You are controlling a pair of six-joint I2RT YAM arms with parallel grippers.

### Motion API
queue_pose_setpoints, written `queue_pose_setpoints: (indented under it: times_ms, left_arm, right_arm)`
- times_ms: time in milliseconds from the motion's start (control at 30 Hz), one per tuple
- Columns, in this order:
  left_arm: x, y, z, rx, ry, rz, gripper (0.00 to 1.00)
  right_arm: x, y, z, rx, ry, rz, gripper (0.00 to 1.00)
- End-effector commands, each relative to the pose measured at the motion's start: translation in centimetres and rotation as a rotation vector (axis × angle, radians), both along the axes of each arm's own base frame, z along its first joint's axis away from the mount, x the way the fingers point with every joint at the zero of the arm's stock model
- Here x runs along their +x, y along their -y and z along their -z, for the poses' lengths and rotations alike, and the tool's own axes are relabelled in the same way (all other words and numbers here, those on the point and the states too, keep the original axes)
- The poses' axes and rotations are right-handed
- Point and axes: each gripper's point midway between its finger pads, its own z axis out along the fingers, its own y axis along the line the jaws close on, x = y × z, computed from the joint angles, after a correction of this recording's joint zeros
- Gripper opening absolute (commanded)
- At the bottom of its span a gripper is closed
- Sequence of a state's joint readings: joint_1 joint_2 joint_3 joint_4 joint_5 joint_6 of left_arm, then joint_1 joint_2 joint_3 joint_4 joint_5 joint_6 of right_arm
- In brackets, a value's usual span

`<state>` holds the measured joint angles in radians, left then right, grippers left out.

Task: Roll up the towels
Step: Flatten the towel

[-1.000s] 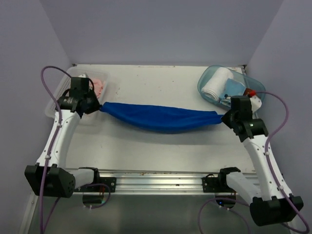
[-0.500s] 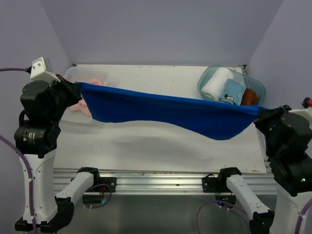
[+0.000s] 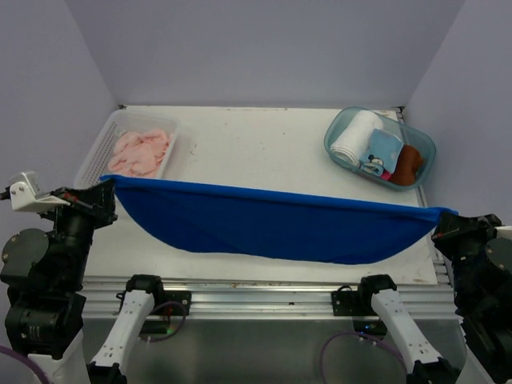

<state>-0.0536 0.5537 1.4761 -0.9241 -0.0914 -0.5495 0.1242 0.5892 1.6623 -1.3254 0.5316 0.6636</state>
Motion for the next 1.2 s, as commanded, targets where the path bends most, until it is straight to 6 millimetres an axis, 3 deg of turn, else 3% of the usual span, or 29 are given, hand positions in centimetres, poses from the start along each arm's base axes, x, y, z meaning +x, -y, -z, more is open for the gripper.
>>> queue_pose_setpoints:
  times_ms: [0,67,167,200,267,300,367,400,433,467,533,567,633,667,767,800,933,1167]
  left_arm:
    - [1.6,-1.9,4.1,-0.005,-0.136,-0.115,0.00]
    - [2.5,-1.6,5.6,-0.008,-0.182,-0.107,0.00]
    - [5.3,-1.0,8.5,-0.002,-0.283,-0.081,0.00]
    - [7.0,-0.8,10.3,0.002,-0.346,-0.077,0.00]
    - [8.7,-0.6,12.3,0.006,-0.400,-0.066,0.00]
    - [10.5,-0.5,14.5,0.012,-0.452,-0.066,0.00]
    - [12.2,-0.5,16.7,0.022,-0.500,-0.070,0.00]
    - [13.9,-0.5,18.9,0.030,-0.544,-0.070,0.00]
    - [14.7,-0.5,20.0,0.036,-0.571,-0.071,0.00]
    - [15.9,-0.5,22.5,0.043,-0.643,-0.075,0.00]
    - [17.7,-0.4,24.0,0.050,-0.670,-0.070,0.00]
    - [18.8,-0.3,26.0,0.062,-0.730,-0.064,0.00]
    - [20.5,-0.2,27.0,0.072,-0.753,-0.056,0.00]
    - [21.6,-0.2,28.2,0.079,-0.788,-0.056,0.00]
    - [23.7,0.1,29.7,0.090,-0.845,-0.031,0.00]
    - [24.1,0.1,30.0,0.090,-0.864,-0.030,0.00]
    - [25.3,0.3,30.8,0.089,-0.900,-0.024,0.00]
    - [24.9,-0.5,29.6,0.094,-0.873,-0.038,0.00]
  right_arm:
    - [-2.0,1.2,3.4,-0.041,-0.157,0.060,0.00]
    - [-1.1,1.2,4.7,-0.043,-0.202,0.063,0.00]
    - [1.4,0.9,7.5,-0.046,-0.277,0.069,0.00]
    - [2.4,0.7,8.2,-0.046,-0.291,0.067,0.00]
    - [5.7,0.2,11.2,-0.048,-0.345,0.062,0.00]
    - [6.8,0.0,12.4,-0.046,-0.367,0.063,0.00]
    - [10.2,-0.3,16.2,-0.059,-0.428,0.071,0.00]
    - [11.1,-0.2,17.5,-0.065,-0.449,0.083,0.00]
    - [13.1,-0.4,20.2,-0.072,-0.499,0.088,0.00]
    - [14.0,-0.5,21.3,-0.072,-0.520,0.094,0.00]
    - [16.4,-0.8,23.1,-0.069,-0.534,0.098,0.00]
    - [17.4,-0.8,24.9,-0.076,-0.593,0.109,0.00]
    - [19.4,-1.0,25.7,-0.076,-0.601,0.116,0.00]
    - [20.1,-1.1,27.2,-0.084,-0.651,0.117,0.00]
    - [22.1,-1.4,27.7,-0.088,-0.661,0.111,0.00]
    - [22.6,-1.4,28.5,-0.098,-0.689,0.107,0.00]
    - [24.1,-1.5,28.4,-0.103,-0.698,0.106,0.00]
    - [23.2,-1.0,27.6,-0.097,-0.690,0.092,0.00]
